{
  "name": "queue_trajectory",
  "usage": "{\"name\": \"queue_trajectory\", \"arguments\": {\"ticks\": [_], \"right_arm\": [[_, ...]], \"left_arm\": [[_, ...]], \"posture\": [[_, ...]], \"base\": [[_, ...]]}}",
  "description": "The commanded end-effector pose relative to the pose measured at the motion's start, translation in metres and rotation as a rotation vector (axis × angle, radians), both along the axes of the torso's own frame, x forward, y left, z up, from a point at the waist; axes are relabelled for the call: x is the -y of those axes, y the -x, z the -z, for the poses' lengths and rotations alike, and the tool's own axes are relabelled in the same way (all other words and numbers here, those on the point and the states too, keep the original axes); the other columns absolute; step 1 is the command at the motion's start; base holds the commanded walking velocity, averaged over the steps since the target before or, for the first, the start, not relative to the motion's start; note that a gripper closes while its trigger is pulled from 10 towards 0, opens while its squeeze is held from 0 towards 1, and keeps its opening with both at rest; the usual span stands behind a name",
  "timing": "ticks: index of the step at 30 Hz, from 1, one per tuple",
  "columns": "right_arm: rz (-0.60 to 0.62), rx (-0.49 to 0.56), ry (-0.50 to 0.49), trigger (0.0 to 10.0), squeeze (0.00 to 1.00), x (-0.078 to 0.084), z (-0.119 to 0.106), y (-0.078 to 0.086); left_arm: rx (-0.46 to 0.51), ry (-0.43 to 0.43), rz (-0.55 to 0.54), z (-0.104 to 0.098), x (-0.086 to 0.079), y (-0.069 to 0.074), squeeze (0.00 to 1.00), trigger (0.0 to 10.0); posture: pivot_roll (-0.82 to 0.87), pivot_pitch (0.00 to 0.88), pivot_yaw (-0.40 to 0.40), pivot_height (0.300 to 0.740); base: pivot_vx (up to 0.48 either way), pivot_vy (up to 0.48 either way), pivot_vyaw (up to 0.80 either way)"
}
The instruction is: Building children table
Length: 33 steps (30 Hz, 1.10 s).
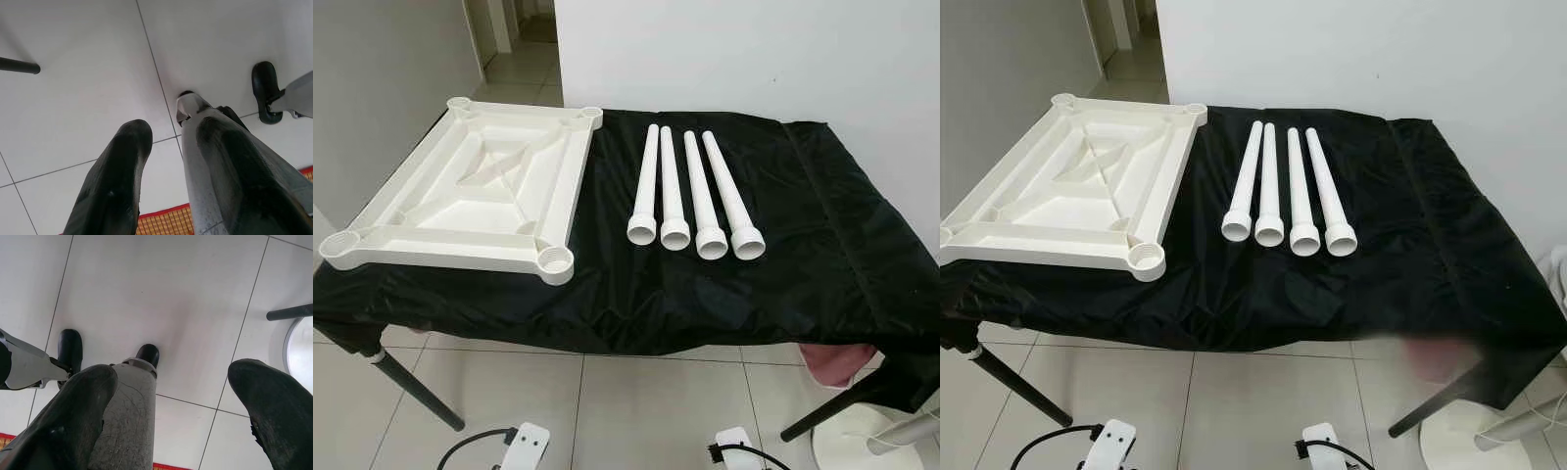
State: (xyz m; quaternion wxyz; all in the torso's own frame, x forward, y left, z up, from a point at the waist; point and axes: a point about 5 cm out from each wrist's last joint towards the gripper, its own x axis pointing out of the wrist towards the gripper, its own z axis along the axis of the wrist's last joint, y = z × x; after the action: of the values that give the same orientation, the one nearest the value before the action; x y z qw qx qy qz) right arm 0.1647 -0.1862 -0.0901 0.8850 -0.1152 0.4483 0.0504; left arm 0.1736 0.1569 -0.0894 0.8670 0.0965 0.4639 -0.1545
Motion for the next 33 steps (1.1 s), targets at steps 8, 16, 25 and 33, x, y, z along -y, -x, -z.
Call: {"name": "queue_trajectory", "arguments": {"ticks": [8,16,25,33], "right_arm": [[0.01,-0.041,0.001,10.0,0.0,0.0,0.005,0.01],[0.009,-0.041,0.004,10.0,0.0,0.001,0.005,0.01],[0.006,-0.034,0.003,10.0,0.0,0.001,0.004,0.008],[0.021,-0.02,-0.006,10.0,0.0,0.006,0.002,0.007]], "left_arm": [[-0.024,0.002,0.014,0.003,0.0,0.006,0.0,10.0],[-0.023,0.01,-0.005,0.003,0.0,0.006,0.0,10.0],[-0.015,-0.018,-0.002,0.003,-0.003,0.006,0.0,10.0],[-0.001,-0.044,0.011,0.002,-0.011,0.005,0.0,10.0]], "posture": [[-0.04,0.0,0.052,0.74],[-0.04,0.0,0.05,0.74],[-0.03,0.0,0.047,0.74],[-0.03,0.0,0.042,0.74]], "base": [[0.0,-0.35,0.0],[0.0,-0.285,0.0],[0.0,0.0,0.0],[0.0,0.0,0.0]]}}
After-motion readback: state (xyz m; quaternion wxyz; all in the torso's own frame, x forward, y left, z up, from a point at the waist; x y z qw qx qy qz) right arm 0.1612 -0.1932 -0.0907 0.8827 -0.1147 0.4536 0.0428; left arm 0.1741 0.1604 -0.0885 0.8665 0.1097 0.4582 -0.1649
